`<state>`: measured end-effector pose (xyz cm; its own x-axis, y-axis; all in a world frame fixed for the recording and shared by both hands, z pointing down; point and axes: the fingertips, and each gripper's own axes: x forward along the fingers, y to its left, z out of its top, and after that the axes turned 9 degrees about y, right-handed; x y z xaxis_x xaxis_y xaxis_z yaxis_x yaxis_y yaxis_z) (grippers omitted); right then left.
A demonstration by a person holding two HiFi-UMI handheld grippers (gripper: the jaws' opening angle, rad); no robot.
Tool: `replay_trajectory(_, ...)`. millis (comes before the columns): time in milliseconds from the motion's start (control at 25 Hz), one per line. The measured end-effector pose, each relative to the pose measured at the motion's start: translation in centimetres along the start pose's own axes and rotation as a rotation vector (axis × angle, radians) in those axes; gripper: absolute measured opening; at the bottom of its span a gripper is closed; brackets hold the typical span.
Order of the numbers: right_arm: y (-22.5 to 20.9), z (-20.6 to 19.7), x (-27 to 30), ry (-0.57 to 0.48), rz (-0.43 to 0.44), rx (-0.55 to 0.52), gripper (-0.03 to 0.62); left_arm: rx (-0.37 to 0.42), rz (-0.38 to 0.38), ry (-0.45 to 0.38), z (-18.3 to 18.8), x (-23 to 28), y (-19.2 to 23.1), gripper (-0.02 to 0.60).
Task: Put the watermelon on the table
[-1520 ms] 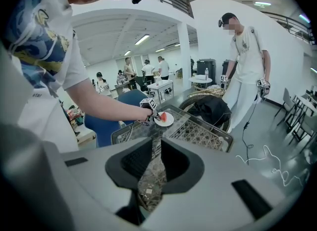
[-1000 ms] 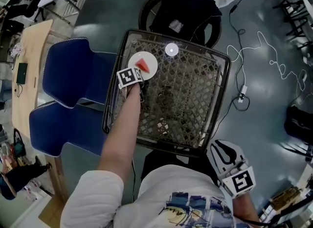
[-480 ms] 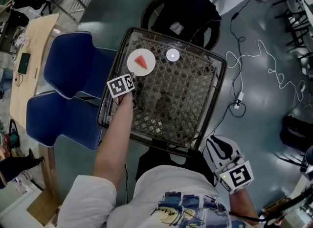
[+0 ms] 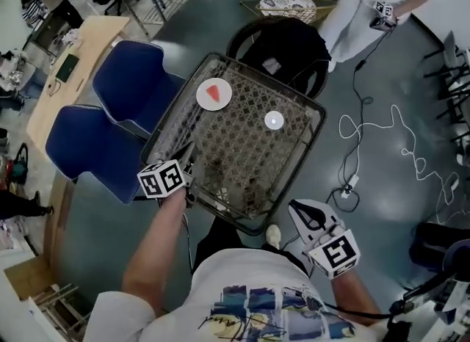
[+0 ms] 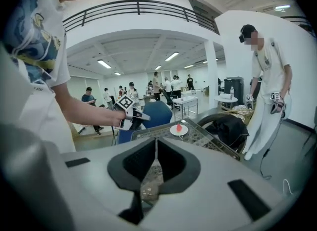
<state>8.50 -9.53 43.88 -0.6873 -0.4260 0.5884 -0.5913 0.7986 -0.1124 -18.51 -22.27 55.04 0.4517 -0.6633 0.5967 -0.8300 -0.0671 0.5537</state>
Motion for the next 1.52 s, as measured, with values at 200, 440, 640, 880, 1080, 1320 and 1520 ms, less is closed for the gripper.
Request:
replay_trajectory(200,1.8,-2.9,-4.7,0.002,0.12,-0.083,0.015,0.134,-0.107,-0.052,-7.1,-8.3,-11.7,0.009)
replay_trajectory(440,5.3,-4.9,-8.5,-0.006,0.246,-0.187,0.011,0.273,-0.101,-0.059,-15.8,-15.5,-21.6,0.009)
replay_trajectory(640,8.7,-4.9,-10.4,-0.008,0.284,-0.246,0.011,0.403,-0.098,-0.033,-20.7,-19.2,-26.4,0.009)
replay_trajectory(880,15.6,-4.2,-12.1,-0.049,0.321,-0.253,0.011,0.396,-0.178,-0.105,-22.8,-25.5,-28.9,0.009)
replay_trajectory(1080,22.6,-5.4,-13.3,-0.031,0.337,-0.299,0.011,0.443,-0.18,-0.144,-25.2,-32.5,-29.1,0.009)
replay_trajectory(1320,31.0,-5.5,-14.9,-0.036,0.358,-0.324,0.011,0.469,-0.175,-0.147,-29.0,-39.6,-27.8,0.009)
replay_trajectory(1520,36.2,-7.1,-16.5,-0.023,0.352,-0.352,0.011,0.424,-0.205,-0.167,-32.6,-43.6,-27.2,0.009)
